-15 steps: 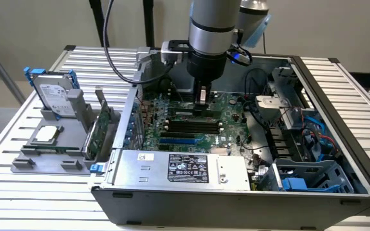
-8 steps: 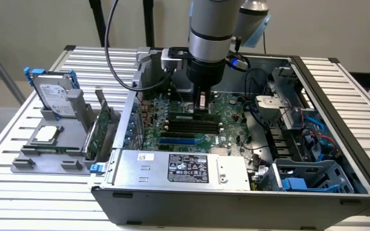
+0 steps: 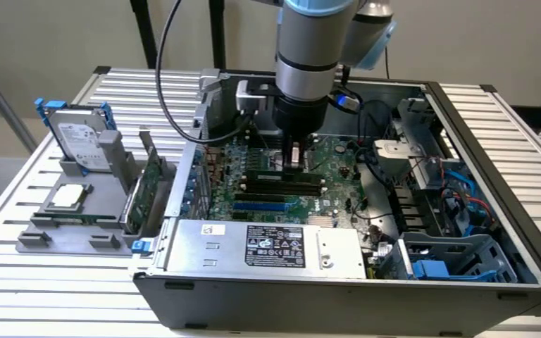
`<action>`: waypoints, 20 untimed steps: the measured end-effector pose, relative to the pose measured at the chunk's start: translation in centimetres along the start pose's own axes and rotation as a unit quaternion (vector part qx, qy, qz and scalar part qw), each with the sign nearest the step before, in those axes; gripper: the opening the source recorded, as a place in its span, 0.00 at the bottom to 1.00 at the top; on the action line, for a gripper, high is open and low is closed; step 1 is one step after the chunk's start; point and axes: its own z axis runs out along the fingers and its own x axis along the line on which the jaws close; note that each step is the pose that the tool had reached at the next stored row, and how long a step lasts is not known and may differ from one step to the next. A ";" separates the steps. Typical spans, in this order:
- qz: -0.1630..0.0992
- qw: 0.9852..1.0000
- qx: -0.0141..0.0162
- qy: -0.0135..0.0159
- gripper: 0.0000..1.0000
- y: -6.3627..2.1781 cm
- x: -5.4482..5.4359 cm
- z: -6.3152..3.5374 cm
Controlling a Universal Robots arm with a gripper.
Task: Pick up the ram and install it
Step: 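Insert the ram into the slot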
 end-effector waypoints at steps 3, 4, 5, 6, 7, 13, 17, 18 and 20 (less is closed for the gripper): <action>0.000 1.000 0.000 0.000 0.00 -0.08 0.0 0.55; 0.000 1.000 0.000 0.000 0.00 -0.13 0.0 0.71; 0.000 1.000 0.000 0.000 0.00 -0.19 0.0 0.81; 0.000 1.000 0.000 0.000 0.00 -0.26 0.0 0.88; 0.000 1.000 0.000 0.000 0.00 -0.30 0.0 0.94; -0.001 1.000 0.000 0.000 0.00 -0.34 0.0 1.25; -0.003 1.000 0.000 0.000 0.00 -0.34 -0.1 1.41; -0.004 1.000 0.000 0.001 0.00 -0.34 -0.1 1.41; -0.005 1.000 0.000 0.001 0.00 -0.34 -0.1 1.44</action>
